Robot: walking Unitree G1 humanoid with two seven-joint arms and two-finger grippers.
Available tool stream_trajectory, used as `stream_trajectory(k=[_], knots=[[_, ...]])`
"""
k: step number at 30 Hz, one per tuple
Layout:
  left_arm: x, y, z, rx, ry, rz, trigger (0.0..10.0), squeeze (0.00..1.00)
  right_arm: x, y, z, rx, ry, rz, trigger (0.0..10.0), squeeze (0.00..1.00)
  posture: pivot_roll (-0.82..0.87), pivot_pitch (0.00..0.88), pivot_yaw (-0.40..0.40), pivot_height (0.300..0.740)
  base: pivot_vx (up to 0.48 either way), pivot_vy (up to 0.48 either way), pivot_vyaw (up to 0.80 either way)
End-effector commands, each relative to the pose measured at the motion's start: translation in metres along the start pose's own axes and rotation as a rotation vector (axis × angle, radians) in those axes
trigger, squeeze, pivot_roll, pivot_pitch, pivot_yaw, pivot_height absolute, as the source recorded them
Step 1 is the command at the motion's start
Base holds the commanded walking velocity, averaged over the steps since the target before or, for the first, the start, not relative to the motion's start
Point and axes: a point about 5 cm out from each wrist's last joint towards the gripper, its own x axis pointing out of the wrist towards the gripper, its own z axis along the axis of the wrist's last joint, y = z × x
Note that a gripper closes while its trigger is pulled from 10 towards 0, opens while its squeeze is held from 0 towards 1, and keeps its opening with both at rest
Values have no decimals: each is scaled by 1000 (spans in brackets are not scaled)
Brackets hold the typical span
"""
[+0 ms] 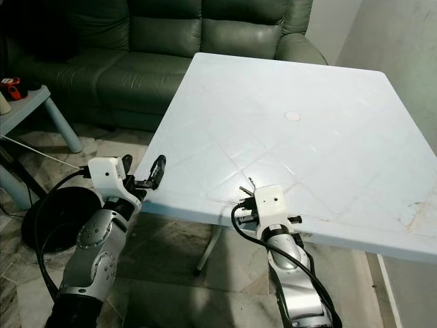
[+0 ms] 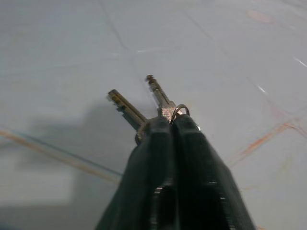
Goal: Hang keys on a hook
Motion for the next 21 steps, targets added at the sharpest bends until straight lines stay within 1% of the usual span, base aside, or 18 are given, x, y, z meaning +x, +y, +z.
stream_trajectory(k=[1,2,3,10,11,12,13,14,15,21], knots=[[1,0,1,12,-4,-2,10000,0,0,-5,-9,-3,46,-36,10000,1000,-45,75,-42,732,0,0,0],[1,-1,1,12,-3,-2,10000,0,0,-5,-8,-8,46,-34,10000,620,-45,78,-42,732,0,0,0],[1,-1,1,13,-3,-2,10000,0,0,-5,-8,-10,45,-30,10000,0,-44,81,-41,732,0,0,0],[0,0,1,11,-1,5,10000,0,2,-5,-9,-1,48,-53,10000,0,-38,88,-43,732,0,0,0],[-1,0,1,11,-1,6,10000,0,2,-5,-9,0,51,-53,10000,31,-38,87,-44,732,0,0,0],[-1,0,1,11,-1,7,10000,0,2,-5,-10,19,56,-67,10000,812,-38,83,-44,732,0,0,0],[-1,0,0,10,-1,7,10000,0,2,-5,-10,15,57,-69,10000,1000,-38,83,-44,732,0,0,0],[-1,0,0,10,-1,8,10000,0,3,-4,-10,14,59,-64,10000,1000,-38,81,-44,732,0,0,0],[-1,0,1,9,-1,7,10000,0,3,-4,-9,13,61,-59,10000,0,-38,80,-43,732,0,0,0],[0,-2,1,8,-3,2,10000,0,6,-7,-9,31,68,-90,10000,0,-38,77,-43,732,0,0,0]])
